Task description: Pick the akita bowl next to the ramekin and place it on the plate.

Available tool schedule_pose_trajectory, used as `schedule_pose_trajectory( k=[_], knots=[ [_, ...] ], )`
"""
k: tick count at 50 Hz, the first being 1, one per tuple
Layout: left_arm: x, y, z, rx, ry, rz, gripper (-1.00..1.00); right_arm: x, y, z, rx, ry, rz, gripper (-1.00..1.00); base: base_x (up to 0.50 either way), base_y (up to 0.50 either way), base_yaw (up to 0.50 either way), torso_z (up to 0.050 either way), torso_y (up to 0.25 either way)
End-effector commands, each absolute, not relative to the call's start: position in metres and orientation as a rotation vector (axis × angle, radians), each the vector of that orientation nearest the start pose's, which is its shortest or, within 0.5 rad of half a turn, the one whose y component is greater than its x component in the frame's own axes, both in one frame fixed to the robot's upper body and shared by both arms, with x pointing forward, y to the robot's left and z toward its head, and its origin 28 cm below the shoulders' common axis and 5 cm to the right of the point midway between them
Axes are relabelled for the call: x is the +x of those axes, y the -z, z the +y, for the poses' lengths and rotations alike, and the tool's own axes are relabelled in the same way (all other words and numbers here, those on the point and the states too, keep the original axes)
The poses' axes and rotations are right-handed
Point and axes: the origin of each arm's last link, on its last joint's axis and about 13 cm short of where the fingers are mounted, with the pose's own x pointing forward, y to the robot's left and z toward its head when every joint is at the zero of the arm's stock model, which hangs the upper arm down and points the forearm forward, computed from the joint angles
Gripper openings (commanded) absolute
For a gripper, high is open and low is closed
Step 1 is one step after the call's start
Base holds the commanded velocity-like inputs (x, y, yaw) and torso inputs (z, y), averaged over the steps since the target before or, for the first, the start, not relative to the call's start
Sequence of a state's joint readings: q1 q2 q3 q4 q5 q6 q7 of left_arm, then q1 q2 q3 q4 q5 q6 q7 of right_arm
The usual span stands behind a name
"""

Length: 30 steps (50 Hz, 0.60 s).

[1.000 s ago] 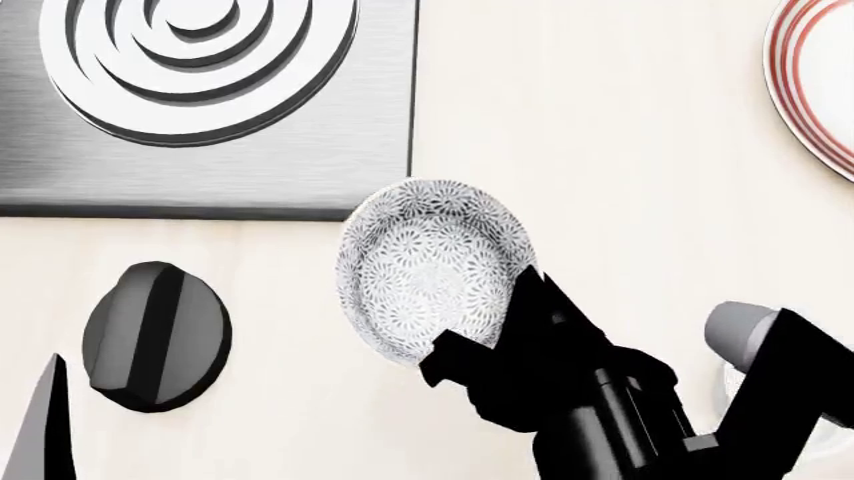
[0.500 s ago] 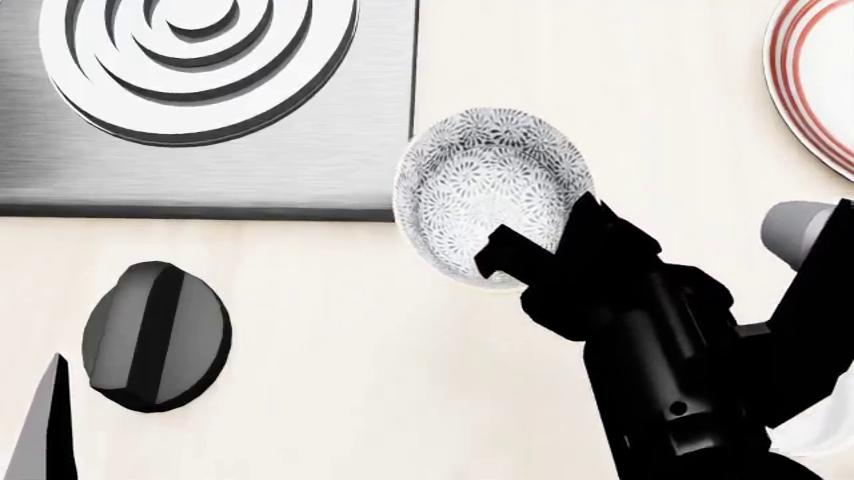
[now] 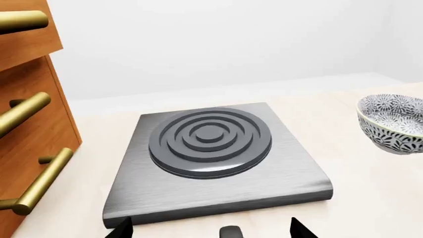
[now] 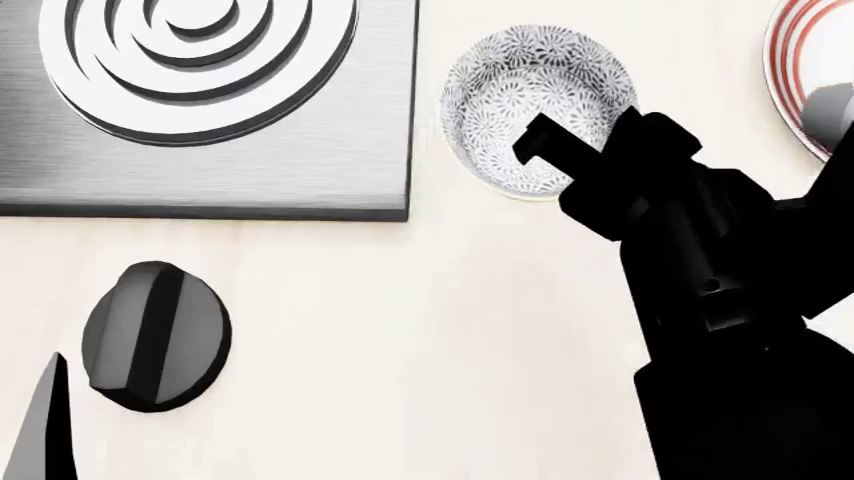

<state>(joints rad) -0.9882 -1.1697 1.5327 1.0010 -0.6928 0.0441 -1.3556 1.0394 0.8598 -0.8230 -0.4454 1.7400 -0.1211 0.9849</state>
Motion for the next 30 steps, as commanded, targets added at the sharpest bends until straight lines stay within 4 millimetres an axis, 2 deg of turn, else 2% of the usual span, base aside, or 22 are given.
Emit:
schedule_pose_trajectory(
  k=[1,30],
  knots=[
    [0.126,-0.189,0.214,0.091,0.081,-0.323,1.0,0.259,-0.296,-0.116,0.645,-0.03,-0.051,-1.0,0.0,0.0,0.0,0.0,0.0],
    [0.127,-0.187,0.214,0.093,0.078,-0.32,1.0,0.277,-0.318,-0.141,0.684,0.066,-0.109,-1.0,0.0,0.0,0.0,0.0,0.0]
  ],
)
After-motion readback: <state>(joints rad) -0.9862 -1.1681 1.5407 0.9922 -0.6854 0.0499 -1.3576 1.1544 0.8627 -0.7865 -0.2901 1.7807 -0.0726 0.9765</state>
